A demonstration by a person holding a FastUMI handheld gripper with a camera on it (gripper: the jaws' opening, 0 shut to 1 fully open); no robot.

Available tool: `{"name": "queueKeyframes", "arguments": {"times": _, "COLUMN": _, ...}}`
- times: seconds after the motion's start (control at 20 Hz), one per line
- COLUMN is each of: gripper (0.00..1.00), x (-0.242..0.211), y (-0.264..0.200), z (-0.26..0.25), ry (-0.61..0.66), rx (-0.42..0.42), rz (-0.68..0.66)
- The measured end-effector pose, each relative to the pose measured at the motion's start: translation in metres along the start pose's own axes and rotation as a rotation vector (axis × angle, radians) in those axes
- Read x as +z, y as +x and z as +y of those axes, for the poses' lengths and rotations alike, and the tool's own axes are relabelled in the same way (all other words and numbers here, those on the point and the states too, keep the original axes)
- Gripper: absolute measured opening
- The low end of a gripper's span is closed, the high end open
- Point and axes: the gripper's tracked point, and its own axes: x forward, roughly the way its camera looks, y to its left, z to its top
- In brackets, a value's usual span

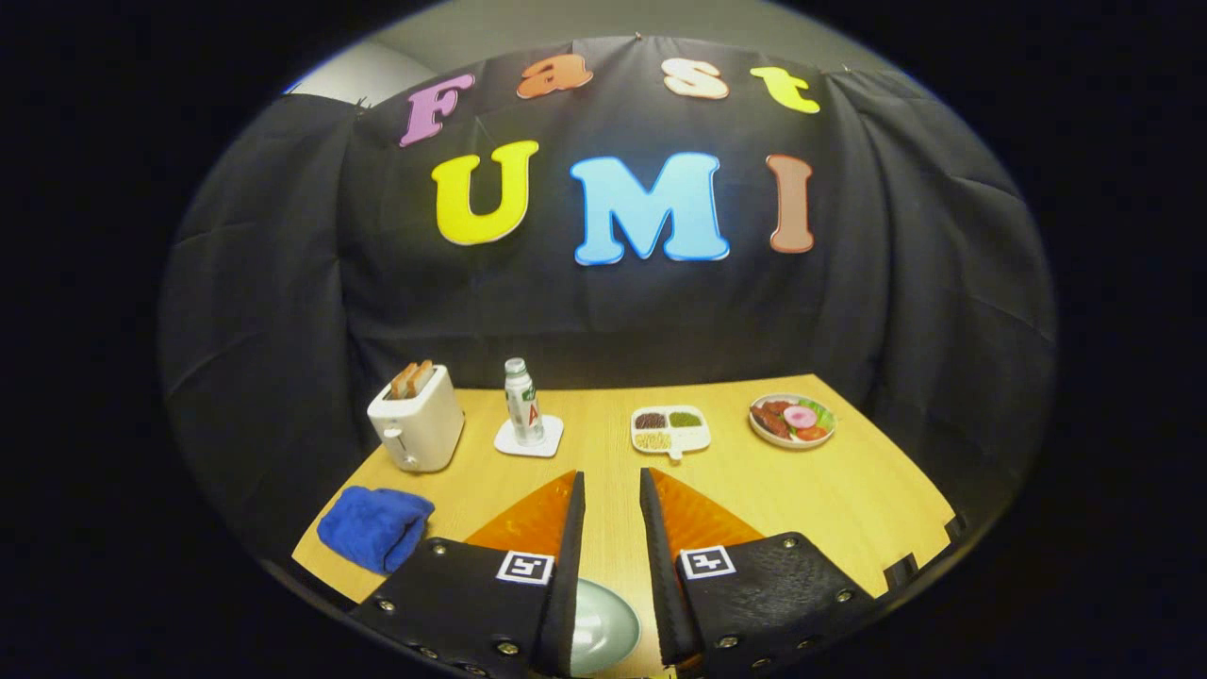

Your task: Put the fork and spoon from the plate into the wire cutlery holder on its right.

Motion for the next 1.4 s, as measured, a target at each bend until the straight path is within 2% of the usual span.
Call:
{"name": "queueKeyframes", "arguments": {"times": 0.2, "gripper": 0.35, "x": -0.056, "y": 0.012, "z": 0.019, "ry": 0.015, "rx": 0.089, "rz": 0.211}}
{"name": "queueKeyframes", "arguments": {"times": 0.45, "gripper": 0.35, "x": -0.105, "y": 0.015, "z": 0.030, "ry": 0.002, "rx": 0.134, "rz": 0.376}}
{"name": "queueKeyframes", "arguments": {"times": 0.65, "gripper": 0.35, "x": -0.159, "y": 0.010, "z": 0.041, "ry": 0.017, "rx": 0.172, "rz": 0.566}}
{"name": "queueKeyframes", "arguments": {"times": 0.95, "gripper": 0.35, "x": -0.224, "y": -0.006, "z": 0.048, "ry": 0.040, "rx": 0.178, "rz": 0.793}}
{"name": "queueKeyframes", "arguments": {"times": 1.3, "gripper": 0.35, "x": -0.262, "y": -0.009, "z": 0.045, "ry": 0.066, "rx": 0.154, "rz": 0.905}}
{"name": "queueKeyframes", "arguments": {"times": 1.4, "gripper": 0.14, "x": -0.268, "y": -0.011, "z": 0.048, "ry": 0.106, "rx": 0.147, "rz": 0.931}}
